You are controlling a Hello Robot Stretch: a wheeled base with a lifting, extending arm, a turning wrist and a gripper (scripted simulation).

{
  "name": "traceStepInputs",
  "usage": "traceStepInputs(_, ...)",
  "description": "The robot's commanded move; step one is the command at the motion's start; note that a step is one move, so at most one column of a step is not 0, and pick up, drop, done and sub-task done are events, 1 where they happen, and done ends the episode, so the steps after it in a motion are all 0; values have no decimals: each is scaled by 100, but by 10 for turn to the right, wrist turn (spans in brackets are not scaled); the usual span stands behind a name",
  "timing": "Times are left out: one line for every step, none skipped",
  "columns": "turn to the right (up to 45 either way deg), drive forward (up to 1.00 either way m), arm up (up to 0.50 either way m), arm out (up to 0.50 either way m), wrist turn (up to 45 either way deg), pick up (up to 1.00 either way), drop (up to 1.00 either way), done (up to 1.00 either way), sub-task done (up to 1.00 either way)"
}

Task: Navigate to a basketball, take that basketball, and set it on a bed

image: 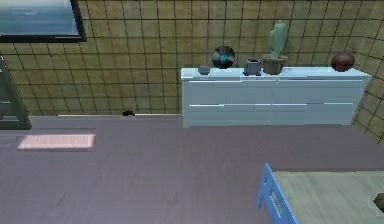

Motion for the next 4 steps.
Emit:
traceStepInputs(0, 100, 0, 0, 0, 0, 0, 0, 0)
traceStepInputs(60, 0, 0, 0, 0, 0, 0, 0, 0)
traceStepInputs(0, 35, 0, 0, 0, 0, 0, 0, 0)
traceStepInputs(330, 0, 0, 0, 0, 0, 0, 0, 0)
